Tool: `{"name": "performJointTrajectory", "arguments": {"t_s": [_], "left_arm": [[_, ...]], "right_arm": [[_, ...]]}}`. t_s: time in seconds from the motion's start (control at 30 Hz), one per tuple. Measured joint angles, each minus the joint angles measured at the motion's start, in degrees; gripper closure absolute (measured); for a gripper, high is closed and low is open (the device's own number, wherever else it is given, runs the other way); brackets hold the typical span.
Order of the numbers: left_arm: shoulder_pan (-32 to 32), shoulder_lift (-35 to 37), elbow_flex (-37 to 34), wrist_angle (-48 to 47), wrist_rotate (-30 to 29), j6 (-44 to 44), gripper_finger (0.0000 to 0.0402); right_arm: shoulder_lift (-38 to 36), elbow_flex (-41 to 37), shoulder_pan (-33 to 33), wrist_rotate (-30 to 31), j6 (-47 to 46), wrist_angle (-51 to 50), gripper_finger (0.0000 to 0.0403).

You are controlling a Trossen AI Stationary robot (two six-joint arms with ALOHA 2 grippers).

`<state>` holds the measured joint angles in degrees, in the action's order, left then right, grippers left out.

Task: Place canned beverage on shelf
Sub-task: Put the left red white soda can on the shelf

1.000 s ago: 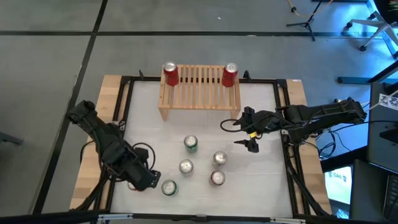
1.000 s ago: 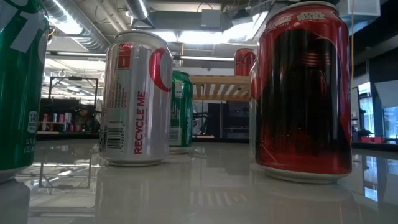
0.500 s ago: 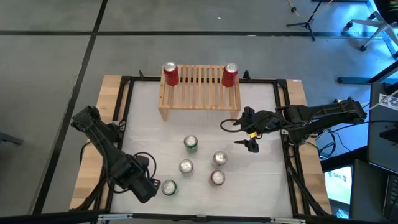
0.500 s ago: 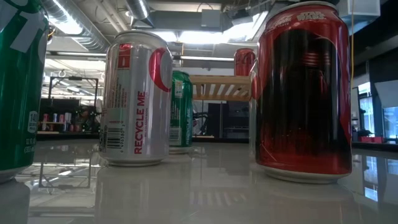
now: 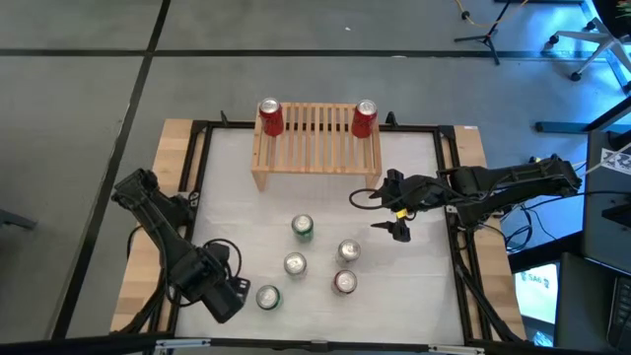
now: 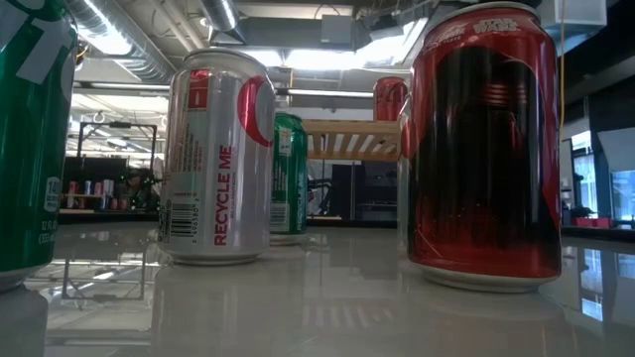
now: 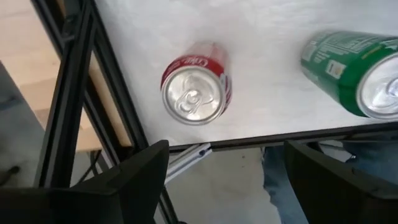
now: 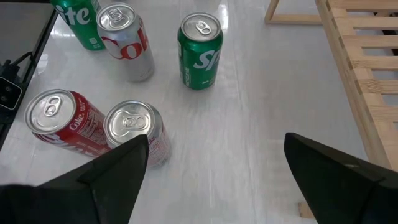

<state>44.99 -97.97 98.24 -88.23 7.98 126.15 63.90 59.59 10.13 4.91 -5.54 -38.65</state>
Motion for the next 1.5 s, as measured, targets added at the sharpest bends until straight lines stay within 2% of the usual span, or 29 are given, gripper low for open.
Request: {"name": "performJointTrajectory", "arguments": {"t_s": [0.23,0.5,1.2,1.5], "left_arm": [[2.3,0.0,0.0,-0.6,-0.2,6.4,0.0097],[4.1,0.1,-0.4,-1.7,-3.4,11.6,0.0097],[4.1,0.1,-14.2,12.7,-2.4,11.8,0.0097],[4.1,0.3,-16.7,13.6,-1.8,11.7,0.0097]], "right_arm": [[0.0,0.0,0.0,0.0,0.1,0.0,0.0033],[0.0,0.0,0.0,0.0,0.1,0.0,0.0033],[1.0,0.0,0.0,0.0,0.1,0.0,0.0033],[4.7,0.0,0.0,0.0,0.1,-0.1,0.0033]]}}
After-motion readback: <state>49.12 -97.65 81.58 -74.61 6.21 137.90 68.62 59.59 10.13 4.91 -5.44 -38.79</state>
